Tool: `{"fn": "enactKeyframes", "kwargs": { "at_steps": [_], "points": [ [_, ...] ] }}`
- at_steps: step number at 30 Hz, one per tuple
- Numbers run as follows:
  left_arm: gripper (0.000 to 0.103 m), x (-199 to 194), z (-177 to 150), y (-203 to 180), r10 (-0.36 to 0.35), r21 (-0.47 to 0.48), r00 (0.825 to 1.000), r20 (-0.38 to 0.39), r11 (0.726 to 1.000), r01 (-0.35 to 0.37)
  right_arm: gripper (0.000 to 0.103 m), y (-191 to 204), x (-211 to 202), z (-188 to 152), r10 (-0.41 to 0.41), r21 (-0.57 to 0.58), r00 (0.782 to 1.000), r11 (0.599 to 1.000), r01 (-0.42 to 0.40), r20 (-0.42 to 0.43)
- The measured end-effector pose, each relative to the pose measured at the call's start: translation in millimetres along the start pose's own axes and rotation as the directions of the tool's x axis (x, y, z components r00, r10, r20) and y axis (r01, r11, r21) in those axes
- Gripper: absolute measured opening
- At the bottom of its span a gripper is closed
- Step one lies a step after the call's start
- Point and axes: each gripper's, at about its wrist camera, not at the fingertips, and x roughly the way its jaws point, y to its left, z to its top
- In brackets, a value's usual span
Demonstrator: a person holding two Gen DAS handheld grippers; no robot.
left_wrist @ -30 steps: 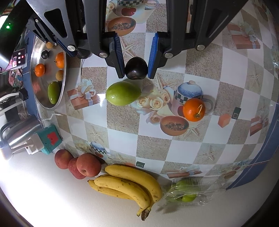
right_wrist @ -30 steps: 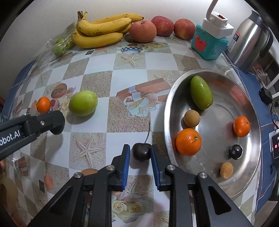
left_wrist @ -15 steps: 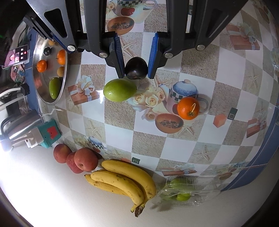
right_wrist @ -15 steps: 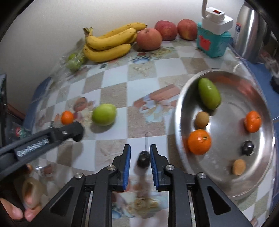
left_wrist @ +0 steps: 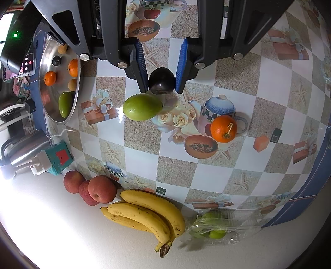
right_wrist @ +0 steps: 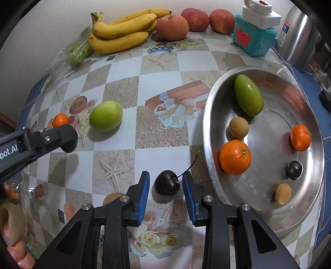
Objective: Organize fruits
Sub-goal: 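Close the right tool around the dark cherry while the left tool holds the plum, then lift and carry the plum and cherry over the steel bowl with both tools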
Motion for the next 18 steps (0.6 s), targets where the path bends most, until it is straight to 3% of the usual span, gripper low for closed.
{"fn": "enactKeyframes", "kwargs": {
  "at_steps": [11,18],
  "points": [
    [0.029,1,0,0,0.012,0.005,1.000,0.000,1.000,-0.012,0.033,5,8,2,-0.013,-0.035,1.000,0.999,0.012,-0.014],
    [0.029,0,0,-1,0.031,0.009,1.000,0.005,0.999,-0.031,0.031,3,-11,4,0.045,-0.019,0.998,0.999,-0.044,0.035]
  ]
}}
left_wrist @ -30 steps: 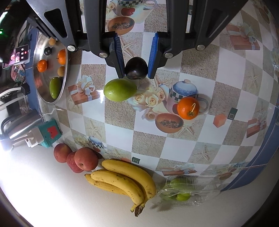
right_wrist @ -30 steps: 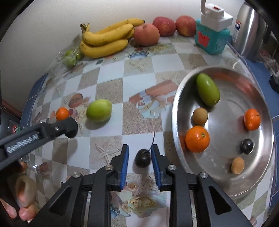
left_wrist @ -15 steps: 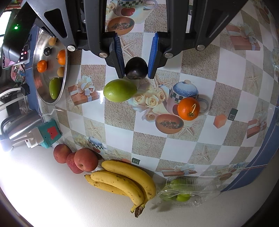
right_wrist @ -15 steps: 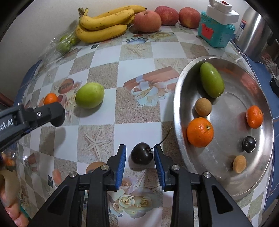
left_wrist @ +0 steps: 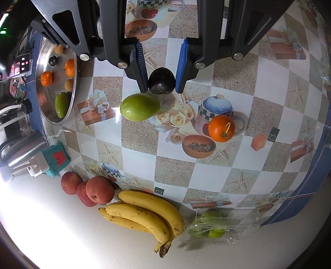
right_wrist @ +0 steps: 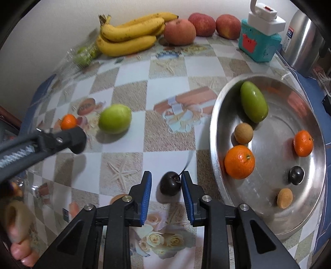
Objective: Organize fruits
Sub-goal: 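Lift and carry the plum and cherry over the steel bowl with both tools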
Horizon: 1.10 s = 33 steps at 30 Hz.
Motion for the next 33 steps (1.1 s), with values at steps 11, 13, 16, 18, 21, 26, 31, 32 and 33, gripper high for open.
{"fn": "enactKeyframes", "kwargs": {
  "at_steps": [11,13,16,18,21,26,31,32,33],
  "points": [
    [0.029,-5,0,-10,0.040,0.026,0.999,0.023,0.999,-0.040,0.031,-8,-27,7,0.073,0.031,0.995,0.997,-0.076,0.074],
    [0.029,-5,0,-12,0.049,0.033,0.998,0.025,0.998,-0.050,0.031,-11,-30,8,0.084,0.041,0.993,0.995,-0.087,0.085],
    [0.029,-4,-1,-13,0.058,0.036,0.998,0.022,0.998,-0.059,0.031,-14,-31,8,0.091,0.046,0.993,0.994,-0.095,0.081],
    [0.029,-4,-2,-14,0.062,0.037,0.998,0.022,0.997,-0.063,0.031,-15,-25,6,0.088,0.042,0.994,0.995,-0.091,0.058],
    [0.029,-3,-2,-14,0.065,0.036,0.998,0.018,0.997,-0.065,0.031,-16,-15,4,0.072,0.041,0.997,0.996,-0.073,0.018],
    [0.029,-2,-2,-13,0.060,0.032,0.998,0.015,0.998,-0.060,0.038,-20,-9,1,0.049,0.050,0.999,0.998,-0.049,-0.007],
    [0.029,-2,-2,-14,0.047,0.034,0.999,0.012,0.998,-0.048,0.040,-21,-7,-3,0.043,0.053,0.998,0.998,-0.041,-0.048],
    [0.029,-2,-2,-15,0.045,0.035,0.999,0.011,0.998,-0.046,0.041,-21,-6,-5,0.039,0.053,0.998,0.998,-0.036,-0.058],
    [0.029,-1,-2,-15,0.043,0.035,0.999,0.011,0.998,-0.044,0.041,-21,-7,-6,0.037,0.054,0.998,0.998,-0.034,-0.058]
  ]
}}
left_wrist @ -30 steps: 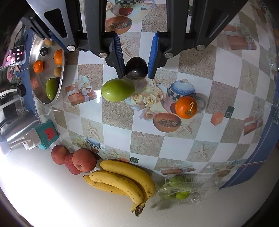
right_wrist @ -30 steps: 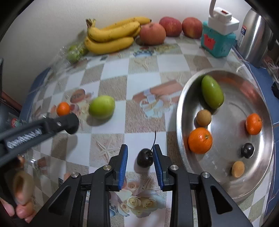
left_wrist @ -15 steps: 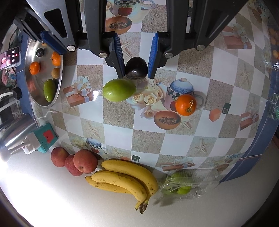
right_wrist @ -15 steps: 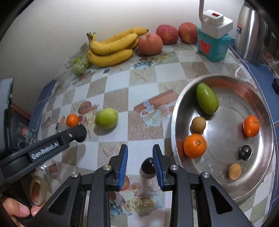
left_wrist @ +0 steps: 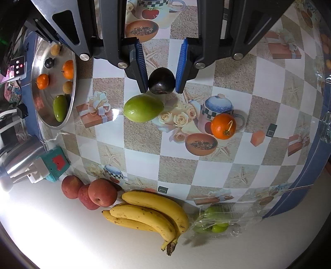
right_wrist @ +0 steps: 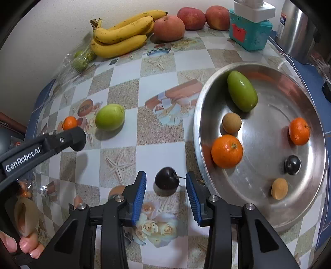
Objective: Organize fruits
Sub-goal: 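Lift and carry the plum and cherry over the steel bowl with both tools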
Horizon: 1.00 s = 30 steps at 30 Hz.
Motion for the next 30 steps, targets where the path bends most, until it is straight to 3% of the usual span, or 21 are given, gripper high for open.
{"fn": "enactKeyframes", "kwargs": {
  "at_steps": [8,13,17,26,30],
  "points": [
    [0.029,1,0,-1,-0.003,0.001,1.000,-0.004,1.000,0.003,0.041,0,-7,-4,0.019,-0.010,1.000,1.000,-0.019,-0.021],
    [0.029,2,0,-1,-0.002,0.000,1.000,-0.007,1.000,0.002,0.041,0,11,-4,0.020,-0.002,0.998,1.000,-0.021,-0.067],
    [0.029,2,0,0,-0.003,-0.001,1.000,-0.007,1.000,0.003,0.041,-3,19,1,0.016,0.029,0.998,0.999,-0.015,-0.053],
    [0.029,4,0,0,-0.002,0.001,1.000,-0.012,1.000,0.002,0.040,15,26,1,-0.087,-0.075,0.996,0.994,0.085,-0.030],
    [0.029,4,0,0,0.000,0.000,1.000,-0.013,1.000,0.000,0.028,18,27,1,-0.083,-0.094,0.996,0.992,0.081,-0.023]
  ]
}}
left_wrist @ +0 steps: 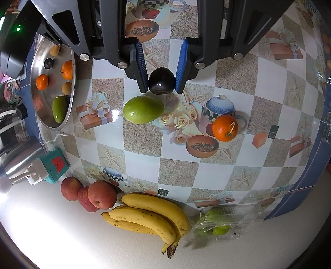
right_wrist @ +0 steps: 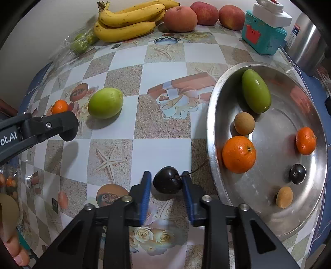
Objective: Organize fruits
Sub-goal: 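Lift and carry the plum and cherry over the steel bowl with both tools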
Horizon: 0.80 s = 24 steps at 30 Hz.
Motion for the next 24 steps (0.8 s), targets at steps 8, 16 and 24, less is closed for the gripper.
{"fn": "enactKeyframes", "kwargs": {
  "at_steps": [8,16,24],
  "points": [
    [0.029,1,0,0,0.008,0.003,1.000,0.000,1.000,-0.008,0.027,-5,-2,0,0.032,0.006,0.999,0.999,-0.032,0.011],
    [0.029,0,0,-2,0.016,0.005,1.000,0.007,1.000,-0.016,0.027,-20,-24,3,0.127,0.061,0.988,0.989,-0.132,0.083],
    [0.029,-1,-3,-26,-0.011,0.064,1.000,0.013,0.998,0.010,0.027,-53,-69,8,0.111,0.136,0.968,0.980,-0.144,0.225]
  ]
}}
